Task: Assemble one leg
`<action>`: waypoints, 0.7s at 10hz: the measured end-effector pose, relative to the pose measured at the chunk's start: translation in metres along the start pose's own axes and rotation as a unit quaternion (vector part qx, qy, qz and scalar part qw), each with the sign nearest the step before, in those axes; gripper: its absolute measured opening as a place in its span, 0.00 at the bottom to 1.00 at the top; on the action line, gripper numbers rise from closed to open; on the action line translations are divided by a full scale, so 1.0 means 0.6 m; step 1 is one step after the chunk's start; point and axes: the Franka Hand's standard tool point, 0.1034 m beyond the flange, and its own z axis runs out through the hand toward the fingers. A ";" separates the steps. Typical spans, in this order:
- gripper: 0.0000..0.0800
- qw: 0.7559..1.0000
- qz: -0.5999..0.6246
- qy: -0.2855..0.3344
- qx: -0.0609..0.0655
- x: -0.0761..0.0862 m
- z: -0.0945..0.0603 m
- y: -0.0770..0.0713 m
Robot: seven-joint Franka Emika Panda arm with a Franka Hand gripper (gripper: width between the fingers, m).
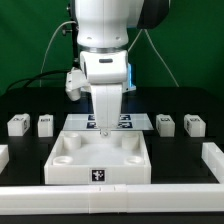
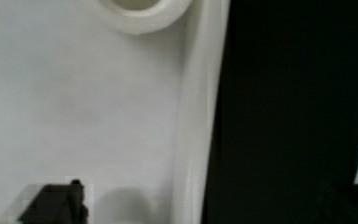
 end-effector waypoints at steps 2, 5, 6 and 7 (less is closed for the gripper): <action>0.81 1.000 0.001 0.003 0.009 0.002 0.025 -0.001; 0.81 1.000 0.007 0.004 0.012 0.002 0.029 -0.002; 0.80 1.000 0.015 0.004 0.010 0.002 0.027 -0.001; 0.59 1.000 0.019 0.004 0.010 0.001 0.026 0.000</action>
Offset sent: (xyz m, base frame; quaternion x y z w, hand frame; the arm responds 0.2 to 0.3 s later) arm 0.0030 0.0019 -0.0029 0.0001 0.0057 0.0108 0.9999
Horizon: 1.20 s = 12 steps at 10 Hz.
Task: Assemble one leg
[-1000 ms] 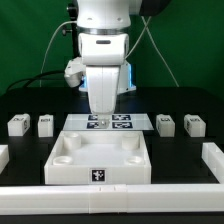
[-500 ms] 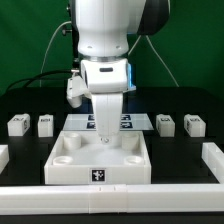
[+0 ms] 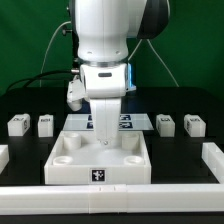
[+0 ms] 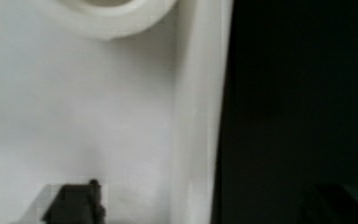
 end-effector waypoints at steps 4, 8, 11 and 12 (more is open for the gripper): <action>0.21 1.000 0.000 0.000 0.001 -0.001 0.002 -0.001; 0.08 1.000 0.000 0.000 0.000 -0.001 0.001 0.000; 0.08 1.000 0.000 0.000 0.000 -0.001 0.001 0.000; 0.08 1.000 0.000 0.000 0.000 -0.001 0.001 0.000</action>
Offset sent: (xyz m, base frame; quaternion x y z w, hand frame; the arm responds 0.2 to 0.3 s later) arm 0.0000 0.0000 0.0000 0.0000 0.0000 0.0000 1.0000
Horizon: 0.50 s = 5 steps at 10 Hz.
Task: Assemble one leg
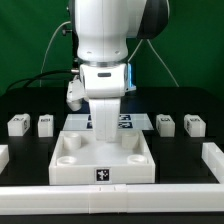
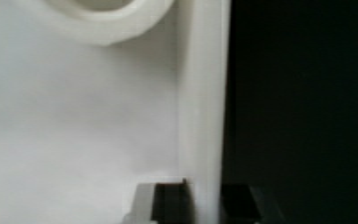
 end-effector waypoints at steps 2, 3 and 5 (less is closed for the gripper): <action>0.08 1.000 0.007 0.000 -0.002 0.012 -0.002 0.005; 0.08 1.000 0.003 0.000 -0.005 0.028 -0.005 0.014; 0.08 1.000 0.002 0.002 -0.008 0.055 -0.009 0.029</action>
Offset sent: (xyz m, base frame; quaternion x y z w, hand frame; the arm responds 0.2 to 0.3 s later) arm 0.0200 0.0273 0.0044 0.0076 -0.0160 -0.0298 0.9994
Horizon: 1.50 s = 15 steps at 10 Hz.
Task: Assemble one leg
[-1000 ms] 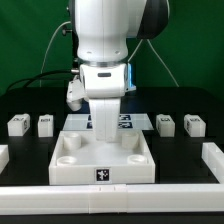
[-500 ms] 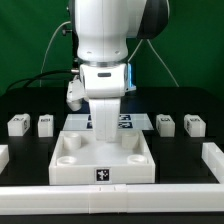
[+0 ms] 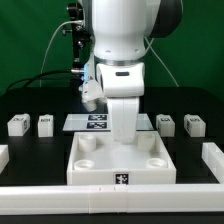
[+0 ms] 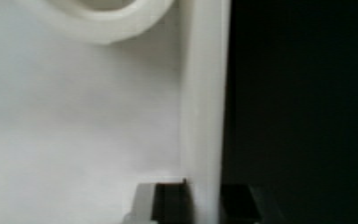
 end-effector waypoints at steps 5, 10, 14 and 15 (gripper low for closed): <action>0.08 1.000 0.008 0.012 -0.013 0.075 -0.002 0.043; 0.08 1.000 0.011 0.018 -0.020 0.099 -0.006 0.061; 0.08 0.999 0.022 0.019 -0.017 0.113 -0.006 0.067; 0.08 0.999 0.021 0.019 -0.018 0.111 -0.006 0.067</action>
Offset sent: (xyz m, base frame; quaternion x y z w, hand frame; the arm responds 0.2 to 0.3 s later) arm 0.0211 0.0426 -0.0036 0.0029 0.0089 0.0163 0.9998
